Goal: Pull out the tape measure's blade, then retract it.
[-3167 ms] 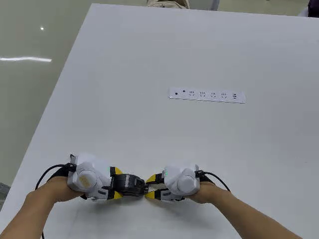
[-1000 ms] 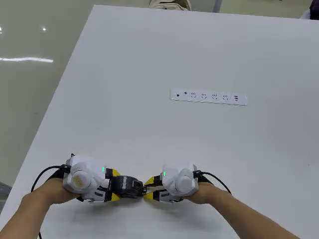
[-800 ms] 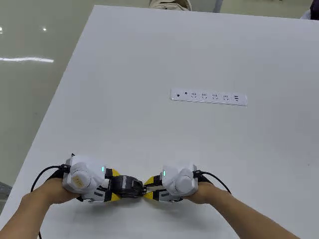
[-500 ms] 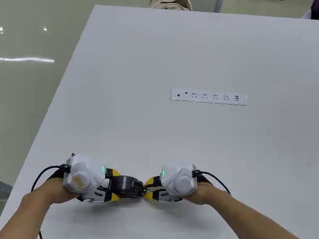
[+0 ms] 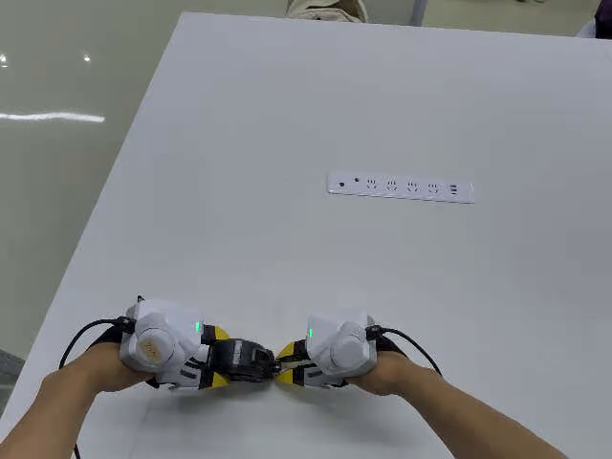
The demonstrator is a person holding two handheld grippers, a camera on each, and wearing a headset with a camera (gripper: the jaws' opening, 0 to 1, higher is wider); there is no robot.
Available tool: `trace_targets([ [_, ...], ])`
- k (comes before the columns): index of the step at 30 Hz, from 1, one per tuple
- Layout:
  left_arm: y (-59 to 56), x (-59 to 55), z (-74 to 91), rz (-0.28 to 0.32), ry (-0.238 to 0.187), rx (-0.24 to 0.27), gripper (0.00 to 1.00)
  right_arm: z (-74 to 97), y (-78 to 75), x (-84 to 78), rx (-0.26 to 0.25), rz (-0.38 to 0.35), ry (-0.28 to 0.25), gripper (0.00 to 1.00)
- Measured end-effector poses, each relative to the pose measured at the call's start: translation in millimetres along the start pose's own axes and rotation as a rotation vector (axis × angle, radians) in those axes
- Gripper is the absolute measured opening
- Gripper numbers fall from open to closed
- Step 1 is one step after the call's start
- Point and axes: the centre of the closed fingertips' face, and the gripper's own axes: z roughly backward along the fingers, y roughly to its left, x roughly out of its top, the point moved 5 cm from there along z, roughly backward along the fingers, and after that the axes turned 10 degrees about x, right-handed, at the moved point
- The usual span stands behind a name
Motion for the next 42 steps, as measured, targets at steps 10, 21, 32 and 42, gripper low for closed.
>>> trace_targets([
  [10, -0.1, -0.5, 1.6, 0.003, 0.003, 0.001, 0.29, 2.7, 0.5, 2.1, 0.003, 0.015, 0.002, 0.09],
  [21, -0.2, -1.4, 1.8, 0.005, 0.005, 0.002, 0.29, 3.6, 0.9, 2.4, 0.002, 0.018, -0.001, 0.09],
  [32, -0.2, -1.9, 2.3, 0.005, 0.008, -0.004, 0.29, 4.7, 1.6, 2.5, 0.004, 0.023, -0.007, 0.09],
  [42, -0.6, -0.9, 1.9, 0.002, 0.012, -0.010, 0.29, 8.9, 3.3, -0.8, 0.005, 0.022, -0.007, 0.09],
])
